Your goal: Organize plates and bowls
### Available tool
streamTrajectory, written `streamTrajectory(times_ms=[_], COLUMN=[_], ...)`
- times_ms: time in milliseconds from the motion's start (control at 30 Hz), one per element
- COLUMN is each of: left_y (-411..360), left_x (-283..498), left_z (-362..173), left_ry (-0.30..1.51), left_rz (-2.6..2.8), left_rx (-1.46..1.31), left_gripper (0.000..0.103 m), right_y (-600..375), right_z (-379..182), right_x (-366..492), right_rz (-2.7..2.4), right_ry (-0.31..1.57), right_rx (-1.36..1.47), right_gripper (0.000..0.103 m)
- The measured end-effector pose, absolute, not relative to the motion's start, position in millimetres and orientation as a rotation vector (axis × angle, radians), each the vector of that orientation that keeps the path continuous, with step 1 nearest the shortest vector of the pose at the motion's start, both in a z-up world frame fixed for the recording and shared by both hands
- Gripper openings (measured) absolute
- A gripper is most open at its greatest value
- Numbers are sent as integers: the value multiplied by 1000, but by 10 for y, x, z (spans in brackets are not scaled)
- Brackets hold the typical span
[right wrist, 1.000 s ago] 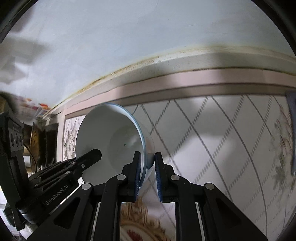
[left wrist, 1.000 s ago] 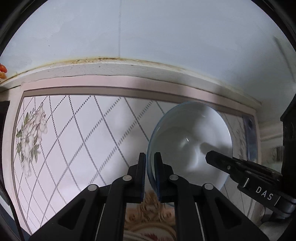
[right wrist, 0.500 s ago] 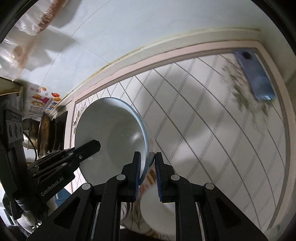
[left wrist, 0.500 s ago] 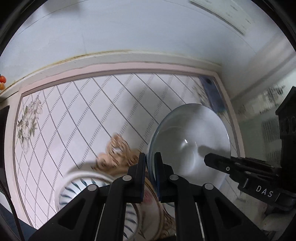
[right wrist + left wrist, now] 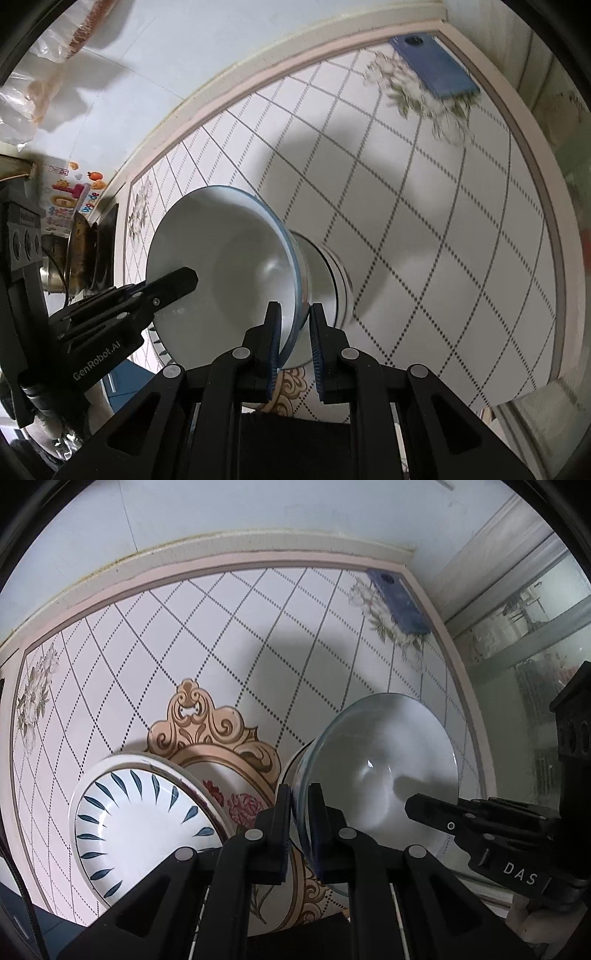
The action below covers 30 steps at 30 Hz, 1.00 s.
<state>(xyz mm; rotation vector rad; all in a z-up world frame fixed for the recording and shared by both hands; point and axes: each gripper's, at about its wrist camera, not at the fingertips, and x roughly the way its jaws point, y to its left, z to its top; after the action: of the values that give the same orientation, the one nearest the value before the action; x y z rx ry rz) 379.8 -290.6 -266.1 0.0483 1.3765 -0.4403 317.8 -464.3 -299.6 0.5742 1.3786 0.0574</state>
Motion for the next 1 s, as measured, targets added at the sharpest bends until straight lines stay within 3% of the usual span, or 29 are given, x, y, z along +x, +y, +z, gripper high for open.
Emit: streamTrajectory(times_ms=[733, 1000], left_y=[-3014, -2997], left_x=[3792, 3786], left_z=[-2918, -2958], left_ry=[1407, 1430], left_rz=[-395, -388], left_rx=[142, 143], left_gripper=[8, 8], right_y=[-4637, -4674], right_z=[-3254, -3242], right_x=[3245, 3270], right_rz=[49, 46], right_ry=[1429, 1442], right_rx=[572, 590], right_gripper=[17, 22])
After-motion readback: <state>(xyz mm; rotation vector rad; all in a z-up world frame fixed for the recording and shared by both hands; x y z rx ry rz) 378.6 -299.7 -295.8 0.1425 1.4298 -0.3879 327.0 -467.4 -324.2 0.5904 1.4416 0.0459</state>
